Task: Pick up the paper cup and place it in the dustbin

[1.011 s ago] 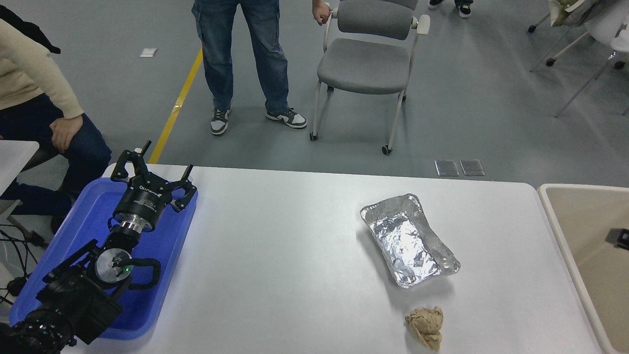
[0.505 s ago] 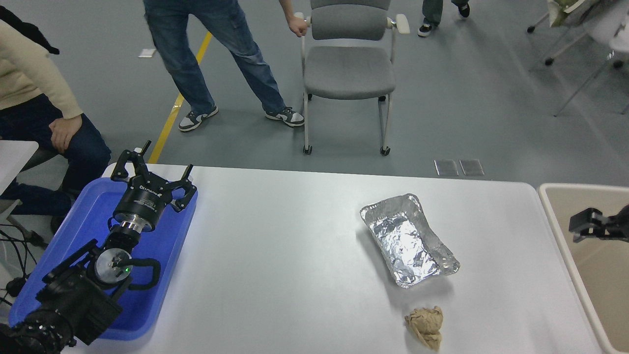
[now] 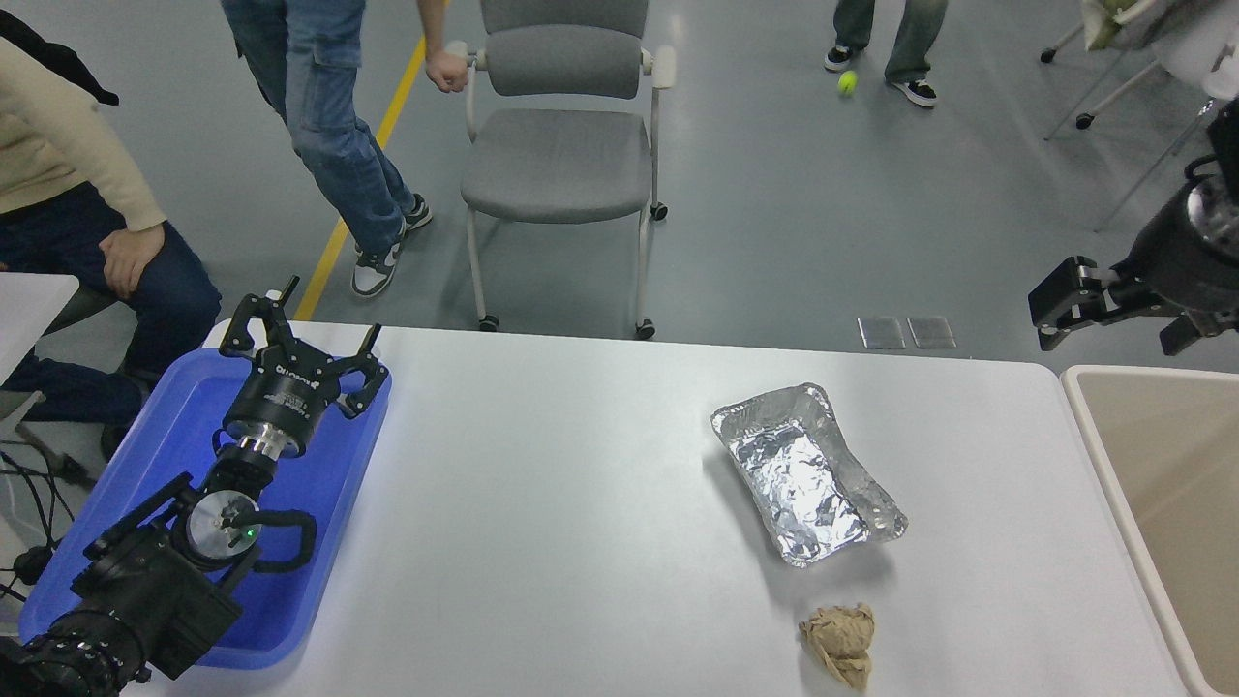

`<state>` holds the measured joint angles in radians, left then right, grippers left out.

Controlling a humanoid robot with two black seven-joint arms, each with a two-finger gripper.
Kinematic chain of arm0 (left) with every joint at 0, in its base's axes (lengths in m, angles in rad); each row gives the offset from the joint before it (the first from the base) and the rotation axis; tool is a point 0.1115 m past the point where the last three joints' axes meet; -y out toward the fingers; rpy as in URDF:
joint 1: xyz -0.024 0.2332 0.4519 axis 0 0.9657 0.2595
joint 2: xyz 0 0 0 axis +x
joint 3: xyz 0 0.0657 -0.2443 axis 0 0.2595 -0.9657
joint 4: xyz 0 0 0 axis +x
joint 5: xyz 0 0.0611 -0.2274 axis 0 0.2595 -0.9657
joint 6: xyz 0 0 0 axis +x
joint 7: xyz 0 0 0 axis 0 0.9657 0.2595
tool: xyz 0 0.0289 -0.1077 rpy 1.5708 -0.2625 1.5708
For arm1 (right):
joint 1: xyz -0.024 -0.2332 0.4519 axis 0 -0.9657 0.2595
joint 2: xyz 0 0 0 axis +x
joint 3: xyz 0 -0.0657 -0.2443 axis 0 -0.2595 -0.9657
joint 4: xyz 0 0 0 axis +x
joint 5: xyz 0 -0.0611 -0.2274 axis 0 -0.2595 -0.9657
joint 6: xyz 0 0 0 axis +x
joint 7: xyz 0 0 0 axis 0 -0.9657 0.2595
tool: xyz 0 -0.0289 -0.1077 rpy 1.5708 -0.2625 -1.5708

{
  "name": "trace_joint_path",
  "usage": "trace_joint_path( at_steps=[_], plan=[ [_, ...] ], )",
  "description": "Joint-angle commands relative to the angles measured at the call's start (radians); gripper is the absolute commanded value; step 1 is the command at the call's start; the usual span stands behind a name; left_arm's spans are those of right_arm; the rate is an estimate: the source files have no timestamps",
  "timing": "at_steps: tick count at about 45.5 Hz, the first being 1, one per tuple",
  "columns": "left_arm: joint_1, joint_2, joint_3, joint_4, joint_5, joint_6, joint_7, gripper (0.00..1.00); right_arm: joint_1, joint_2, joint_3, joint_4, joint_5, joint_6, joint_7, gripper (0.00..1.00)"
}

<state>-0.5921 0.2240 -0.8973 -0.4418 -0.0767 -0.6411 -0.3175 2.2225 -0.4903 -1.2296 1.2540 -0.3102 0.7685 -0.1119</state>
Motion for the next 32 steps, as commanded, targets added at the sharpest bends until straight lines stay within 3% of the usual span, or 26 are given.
trace_joint_path(
  at_steps=[1,32],
  plan=[
    [0.0,0.0,0.0,0.0,0.0,0.0,0.0,1.0,0.071,0.052,0.027,0.013,0.005,0.017,0.001,1.0],
    [-0.002,0.0,0.0,0.0,0.0,0.0,0.0,1.0,0.034,0.099,0.107,-0.001,0.003,0.017,0.001,1.0]
  ],
)
